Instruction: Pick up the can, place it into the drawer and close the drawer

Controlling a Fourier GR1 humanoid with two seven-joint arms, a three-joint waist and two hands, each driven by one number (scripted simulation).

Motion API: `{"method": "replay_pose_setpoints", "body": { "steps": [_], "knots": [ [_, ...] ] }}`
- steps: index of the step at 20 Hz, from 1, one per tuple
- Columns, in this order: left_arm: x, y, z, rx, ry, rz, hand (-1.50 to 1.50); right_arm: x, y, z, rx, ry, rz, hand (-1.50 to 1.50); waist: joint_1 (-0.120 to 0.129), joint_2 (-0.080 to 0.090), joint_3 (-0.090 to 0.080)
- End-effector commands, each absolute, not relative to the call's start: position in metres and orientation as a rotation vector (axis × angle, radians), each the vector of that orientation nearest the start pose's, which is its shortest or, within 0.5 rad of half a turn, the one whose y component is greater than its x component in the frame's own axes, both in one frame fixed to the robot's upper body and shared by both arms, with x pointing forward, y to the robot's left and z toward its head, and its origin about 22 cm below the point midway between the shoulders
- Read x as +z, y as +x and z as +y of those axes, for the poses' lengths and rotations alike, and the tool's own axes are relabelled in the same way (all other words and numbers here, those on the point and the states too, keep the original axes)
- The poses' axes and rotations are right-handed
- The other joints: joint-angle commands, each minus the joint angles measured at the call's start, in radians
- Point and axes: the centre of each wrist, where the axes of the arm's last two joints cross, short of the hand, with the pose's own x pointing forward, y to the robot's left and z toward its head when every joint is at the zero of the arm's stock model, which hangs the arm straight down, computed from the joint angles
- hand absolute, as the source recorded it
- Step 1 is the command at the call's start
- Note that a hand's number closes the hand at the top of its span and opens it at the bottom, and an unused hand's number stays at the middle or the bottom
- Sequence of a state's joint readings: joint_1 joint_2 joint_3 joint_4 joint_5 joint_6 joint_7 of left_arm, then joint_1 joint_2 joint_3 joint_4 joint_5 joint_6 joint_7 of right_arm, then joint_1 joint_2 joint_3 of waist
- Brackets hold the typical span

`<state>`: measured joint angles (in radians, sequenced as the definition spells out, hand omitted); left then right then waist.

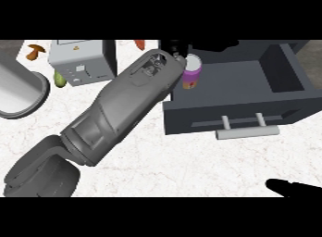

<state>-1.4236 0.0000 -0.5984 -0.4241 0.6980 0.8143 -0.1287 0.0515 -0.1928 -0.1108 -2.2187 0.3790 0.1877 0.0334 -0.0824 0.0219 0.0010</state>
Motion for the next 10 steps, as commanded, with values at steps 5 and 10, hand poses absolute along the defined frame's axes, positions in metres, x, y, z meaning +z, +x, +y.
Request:
{"method": "replay_pose_setpoints", "body": {
  "steps": [5,10],
  "knots": [
    [0.187,0.423,-0.019,-0.039,0.242,-1.813,-1.5,0.139,0.213,-0.261,0.808,-0.844,-1.894,-1.5,0.046,-0.009,0.0],
    [0.197,0.418,-0.026,-0.034,0.208,-1.797,-1.5,0.115,0.242,-0.252,0.951,-0.933,-1.79,-1.5,0.079,-0.016,0.0]
  ]
}}
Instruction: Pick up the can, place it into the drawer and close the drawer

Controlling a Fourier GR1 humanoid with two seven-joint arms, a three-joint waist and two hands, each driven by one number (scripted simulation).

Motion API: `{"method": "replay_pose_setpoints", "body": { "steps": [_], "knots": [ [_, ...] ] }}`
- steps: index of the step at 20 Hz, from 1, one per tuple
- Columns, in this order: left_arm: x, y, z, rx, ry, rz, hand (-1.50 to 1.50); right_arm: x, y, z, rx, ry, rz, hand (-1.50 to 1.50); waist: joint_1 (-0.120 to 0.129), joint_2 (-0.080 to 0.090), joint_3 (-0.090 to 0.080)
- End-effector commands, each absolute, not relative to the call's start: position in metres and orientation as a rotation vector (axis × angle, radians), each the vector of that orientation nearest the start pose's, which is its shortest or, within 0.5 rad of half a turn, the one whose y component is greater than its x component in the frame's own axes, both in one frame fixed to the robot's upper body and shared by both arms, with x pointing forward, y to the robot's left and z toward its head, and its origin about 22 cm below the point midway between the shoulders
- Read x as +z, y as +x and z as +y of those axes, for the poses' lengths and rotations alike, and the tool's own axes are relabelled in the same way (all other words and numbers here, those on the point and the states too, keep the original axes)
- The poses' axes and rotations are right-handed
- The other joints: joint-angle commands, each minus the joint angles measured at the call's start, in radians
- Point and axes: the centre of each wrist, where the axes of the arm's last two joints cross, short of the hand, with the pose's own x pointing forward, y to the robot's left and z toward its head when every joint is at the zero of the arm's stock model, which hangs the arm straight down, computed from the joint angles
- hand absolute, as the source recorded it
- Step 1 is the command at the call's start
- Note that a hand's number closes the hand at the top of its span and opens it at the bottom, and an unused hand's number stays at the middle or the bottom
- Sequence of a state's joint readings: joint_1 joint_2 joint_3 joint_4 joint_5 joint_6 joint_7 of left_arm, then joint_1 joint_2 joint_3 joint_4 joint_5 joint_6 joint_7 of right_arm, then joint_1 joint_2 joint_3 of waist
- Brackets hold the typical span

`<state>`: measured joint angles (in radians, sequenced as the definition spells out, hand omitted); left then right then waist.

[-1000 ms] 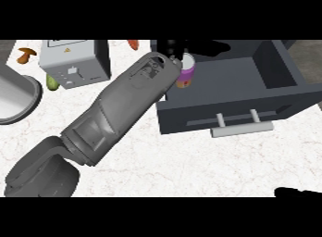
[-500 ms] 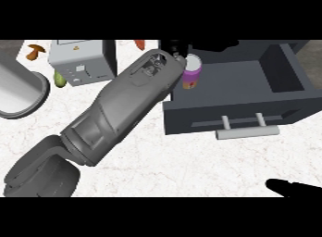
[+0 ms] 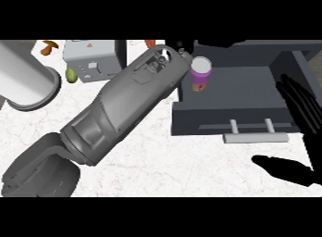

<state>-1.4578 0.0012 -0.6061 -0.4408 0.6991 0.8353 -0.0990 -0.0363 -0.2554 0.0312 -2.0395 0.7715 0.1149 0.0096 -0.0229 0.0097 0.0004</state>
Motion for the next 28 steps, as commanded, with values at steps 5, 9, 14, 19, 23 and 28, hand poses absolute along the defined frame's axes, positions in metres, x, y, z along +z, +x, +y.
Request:
{"method": "replay_pose_setpoints", "body": {
  "steps": [5,9,14,19,23,28],
  "knots": [
    [0.191,0.427,-0.006,-0.02,0.232,-1.79,-1.5,0.076,0.26,-0.24,1.045,-1.013,-1.698,-1.5,0.03,-0.004,0.0],
    [0.216,0.431,0.021,-0.027,0.223,-1.794,-1.5,0.047,0.265,-0.246,0.916,-1.026,-1.713,-1.5,0.039,-0.013,0.0],
    [0.22,0.427,0.037,-0.044,0.241,-1.787,-1.5,0.022,0.303,-0.237,0.934,-1.07,-1.661,-1.5,0.057,-0.012,0.0],
    [0.215,0.416,0.06,-0.037,0.231,-1.776,-1.5,0.007,0.321,-0.236,0.938,-1.119,-1.638,-1.5,0.081,-0.016,0.0],
    [0.218,0.415,0.076,-0.044,0.222,-1.767,-1.5,-0.008,0.334,-0.238,0.95,-1.156,-1.604,-1.5,0.077,-0.009,0.001],
    [0.215,0.403,0.085,-0.064,0.232,-1.753,-1.5,0.005,0.365,-0.237,0.934,-1.234,-1.611,-1.5,0.095,-0.008,0.001]
  ]
}}
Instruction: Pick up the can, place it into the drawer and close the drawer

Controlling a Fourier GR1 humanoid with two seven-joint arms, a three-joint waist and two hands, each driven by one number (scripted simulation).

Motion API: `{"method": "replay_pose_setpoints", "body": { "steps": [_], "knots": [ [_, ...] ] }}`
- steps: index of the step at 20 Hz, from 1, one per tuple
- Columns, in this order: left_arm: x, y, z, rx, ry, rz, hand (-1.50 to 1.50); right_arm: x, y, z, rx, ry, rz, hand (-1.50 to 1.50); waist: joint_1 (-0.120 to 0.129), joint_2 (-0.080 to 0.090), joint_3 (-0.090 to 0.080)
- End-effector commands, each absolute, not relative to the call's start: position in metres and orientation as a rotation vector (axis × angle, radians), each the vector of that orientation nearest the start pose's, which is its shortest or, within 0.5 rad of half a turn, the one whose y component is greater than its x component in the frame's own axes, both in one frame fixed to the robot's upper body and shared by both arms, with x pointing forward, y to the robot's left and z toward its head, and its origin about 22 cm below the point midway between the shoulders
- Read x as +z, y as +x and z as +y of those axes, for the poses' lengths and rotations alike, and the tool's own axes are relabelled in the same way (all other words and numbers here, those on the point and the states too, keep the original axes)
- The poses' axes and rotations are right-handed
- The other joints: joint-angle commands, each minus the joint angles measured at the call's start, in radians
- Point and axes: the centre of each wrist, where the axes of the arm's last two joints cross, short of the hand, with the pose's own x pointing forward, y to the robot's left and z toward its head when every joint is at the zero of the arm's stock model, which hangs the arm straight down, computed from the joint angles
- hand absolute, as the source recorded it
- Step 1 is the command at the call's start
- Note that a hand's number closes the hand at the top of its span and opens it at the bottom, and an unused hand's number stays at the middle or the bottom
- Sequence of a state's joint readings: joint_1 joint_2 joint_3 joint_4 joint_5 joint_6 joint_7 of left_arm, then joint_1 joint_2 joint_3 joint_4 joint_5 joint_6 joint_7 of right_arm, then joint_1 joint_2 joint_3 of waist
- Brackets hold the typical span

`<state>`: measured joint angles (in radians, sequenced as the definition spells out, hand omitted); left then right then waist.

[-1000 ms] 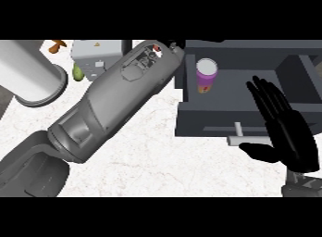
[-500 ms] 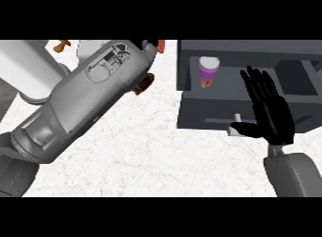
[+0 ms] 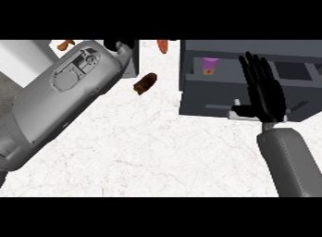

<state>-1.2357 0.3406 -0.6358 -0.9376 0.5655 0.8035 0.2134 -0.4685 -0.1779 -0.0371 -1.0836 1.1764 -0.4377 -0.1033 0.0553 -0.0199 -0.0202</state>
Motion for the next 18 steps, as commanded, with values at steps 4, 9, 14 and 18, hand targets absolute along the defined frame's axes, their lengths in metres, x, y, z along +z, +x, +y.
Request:
{"method": "replay_pose_setpoints", "body": {
  "steps": [4,9,14,18],
  "knots": [
    [0.212,0.395,0.103,-0.05,0.226,-1.736,-1.5,0.002,0.379,-0.231,0.906,-1.292,-1.646,-1.5,0.02,0.023,0.022],
    [0.209,0.391,0.11,-0.05,0.239,-1.729,-1.5,0.006,0.401,-0.219,0.884,-1.324,-1.654,-1.5,0.018,0.032,0.022],
    [0.206,0.38,0.118,-0.078,0.217,-1.719,-1.5,0.028,0.424,-0.22,0.833,-1.373,-1.64,-1.5,0.04,0.039,0.023],
    [0.197,0.375,0.144,-0.074,0.231,-1.717,-1.5,0.041,0.436,-0.21,0.834,-1.383,-1.673,-1.5,0.03,0.039,0.022]
  ]
}}
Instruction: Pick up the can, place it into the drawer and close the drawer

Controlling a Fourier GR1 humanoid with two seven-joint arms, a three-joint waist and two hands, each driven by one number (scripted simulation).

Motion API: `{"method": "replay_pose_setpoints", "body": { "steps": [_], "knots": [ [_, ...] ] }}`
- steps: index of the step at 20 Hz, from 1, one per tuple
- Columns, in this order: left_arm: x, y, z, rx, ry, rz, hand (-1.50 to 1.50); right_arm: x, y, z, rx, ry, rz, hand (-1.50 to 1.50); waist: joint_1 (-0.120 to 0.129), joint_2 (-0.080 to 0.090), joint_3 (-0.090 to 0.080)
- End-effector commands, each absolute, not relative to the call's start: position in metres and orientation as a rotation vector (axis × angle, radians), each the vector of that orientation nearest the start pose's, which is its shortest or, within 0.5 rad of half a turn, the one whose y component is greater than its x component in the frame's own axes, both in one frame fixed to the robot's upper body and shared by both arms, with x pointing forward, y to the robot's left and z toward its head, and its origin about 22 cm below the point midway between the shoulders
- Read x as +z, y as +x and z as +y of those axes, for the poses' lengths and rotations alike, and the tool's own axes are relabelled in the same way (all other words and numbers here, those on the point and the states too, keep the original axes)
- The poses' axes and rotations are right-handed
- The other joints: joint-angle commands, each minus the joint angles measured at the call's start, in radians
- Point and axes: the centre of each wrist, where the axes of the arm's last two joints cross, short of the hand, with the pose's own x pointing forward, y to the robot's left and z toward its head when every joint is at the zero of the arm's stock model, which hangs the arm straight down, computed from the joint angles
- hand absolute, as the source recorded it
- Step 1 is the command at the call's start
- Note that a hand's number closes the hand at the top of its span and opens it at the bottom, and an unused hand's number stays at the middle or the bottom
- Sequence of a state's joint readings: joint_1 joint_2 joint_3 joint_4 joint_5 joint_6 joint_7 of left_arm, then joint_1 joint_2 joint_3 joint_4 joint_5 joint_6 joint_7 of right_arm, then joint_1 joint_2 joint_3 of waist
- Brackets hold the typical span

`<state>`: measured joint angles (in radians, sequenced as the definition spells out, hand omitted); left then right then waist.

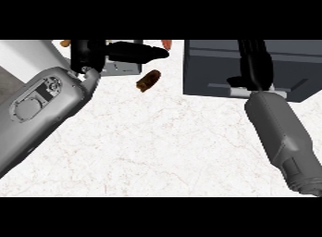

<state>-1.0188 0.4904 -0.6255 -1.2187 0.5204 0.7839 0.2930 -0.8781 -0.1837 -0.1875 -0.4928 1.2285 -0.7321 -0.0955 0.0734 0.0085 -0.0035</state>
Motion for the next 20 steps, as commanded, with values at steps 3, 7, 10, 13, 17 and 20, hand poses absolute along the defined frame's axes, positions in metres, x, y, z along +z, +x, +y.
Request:
{"method": "replay_pose_setpoints", "body": {
  "steps": [3,7,10,13,17,20],
  "knots": [
    [0.187,0.367,0.136,-0.093,0.207,-1.725,-1.5,0.046,0.441,-0.206,0.836,-1.393,-1.653,-1.5,0.035,0.017,0.005],
    [0.175,0.361,0.141,-0.081,0.236,-1.726,-1.5,0.071,0.452,-0.211,0.82,-1.383,-1.665,-1.5,0.025,0.015,0.006],
    [0.164,0.354,0.143,-0.091,0.215,-1.721,-1.5,0.075,0.455,-0.206,0.782,-1.385,-1.675,-1.5,0.028,0.019,0.005],
    [0.172,0.353,0.148,-0.097,0.218,-1.734,-1.5,0.084,0.459,-0.209,0.778,-1.392,-1.677,-1.5,0.038,0.024,0.006],
    [0.167,0.352,0.163,-0.089,0.237,-1.742,-1.5,0.097,0.464,-0.197,0.793,-1.301,-1.723,-1.5,0.035,0.024,0.006],
    [0.17,0.351,0.159,-0.083,0.238,-1.739,-1.5,0.09,0.461,-0.18,0.671,-1.193,-1.832,-1.5,0.031,0.021,0.009]
  ]
}}
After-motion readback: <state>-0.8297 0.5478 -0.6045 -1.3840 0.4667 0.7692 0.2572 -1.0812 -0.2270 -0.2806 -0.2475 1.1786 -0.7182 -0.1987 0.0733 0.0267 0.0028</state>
